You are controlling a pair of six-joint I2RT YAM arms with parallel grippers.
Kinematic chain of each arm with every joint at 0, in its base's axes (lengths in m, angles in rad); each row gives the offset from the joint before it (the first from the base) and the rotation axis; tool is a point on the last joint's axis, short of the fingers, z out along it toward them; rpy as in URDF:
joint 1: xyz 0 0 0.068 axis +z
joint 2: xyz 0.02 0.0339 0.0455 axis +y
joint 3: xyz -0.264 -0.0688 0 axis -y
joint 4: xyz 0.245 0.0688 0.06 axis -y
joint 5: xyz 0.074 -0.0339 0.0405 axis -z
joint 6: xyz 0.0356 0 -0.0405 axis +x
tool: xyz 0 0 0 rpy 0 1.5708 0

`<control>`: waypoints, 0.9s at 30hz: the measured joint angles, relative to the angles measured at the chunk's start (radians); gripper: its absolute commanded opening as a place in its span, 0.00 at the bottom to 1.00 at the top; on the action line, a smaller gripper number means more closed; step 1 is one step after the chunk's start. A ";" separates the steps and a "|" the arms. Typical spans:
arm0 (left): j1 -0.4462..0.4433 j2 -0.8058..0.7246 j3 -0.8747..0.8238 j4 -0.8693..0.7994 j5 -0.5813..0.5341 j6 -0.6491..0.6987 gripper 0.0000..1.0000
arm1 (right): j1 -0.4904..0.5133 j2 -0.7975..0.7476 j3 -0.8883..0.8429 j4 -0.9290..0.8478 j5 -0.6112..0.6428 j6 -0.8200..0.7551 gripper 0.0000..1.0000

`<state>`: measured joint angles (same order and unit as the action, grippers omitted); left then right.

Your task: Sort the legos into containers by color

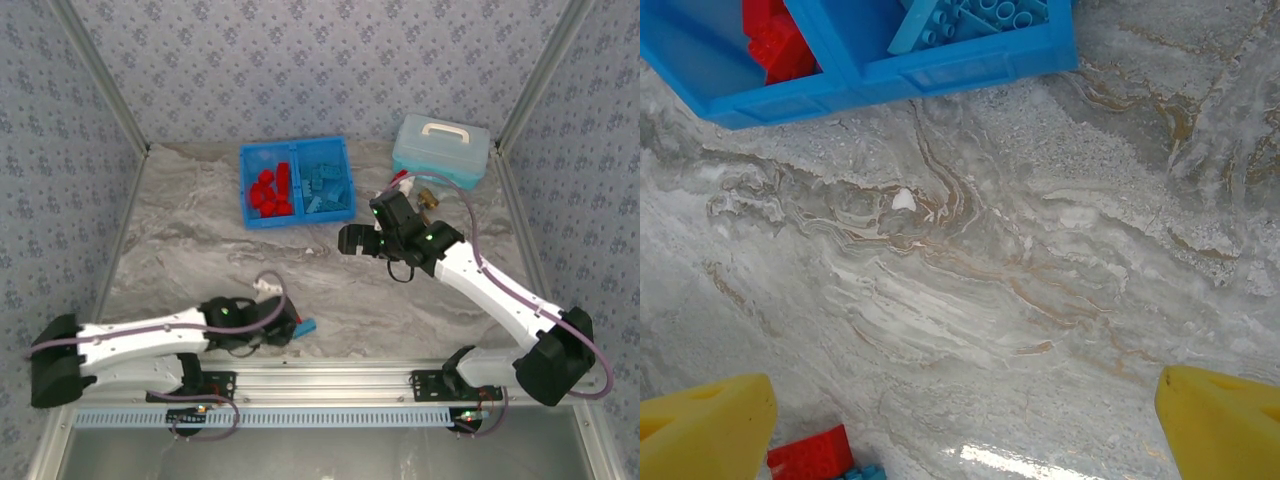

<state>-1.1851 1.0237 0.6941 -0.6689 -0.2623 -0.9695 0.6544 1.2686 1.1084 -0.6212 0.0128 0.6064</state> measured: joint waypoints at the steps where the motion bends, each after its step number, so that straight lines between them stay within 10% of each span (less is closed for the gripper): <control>1: 0.060 -0.031 0.043 -0.005 -0.001 0.030 0.42 | 0.000 -0.006 0.000 0.000 0.002 0.000 1.00; 13: 0.688 0.300 0.573 0.046 0.156 0.480 0.40 | 0.001 -0.066 0.000 -0.001 0.026 0.001 1.00; 27: 0.853 1.228 1.552 -0.101 0.208 0.646 0.39 | 0.006 -0.118 -0.002 -0.041 0.060 0.027 1.00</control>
<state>-0.3317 2.2517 2.2459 -0.7704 -0.0547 -0.3233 0.6601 1.1503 1.1065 -0.6624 0.0731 0.6334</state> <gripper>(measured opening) 0.389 0.999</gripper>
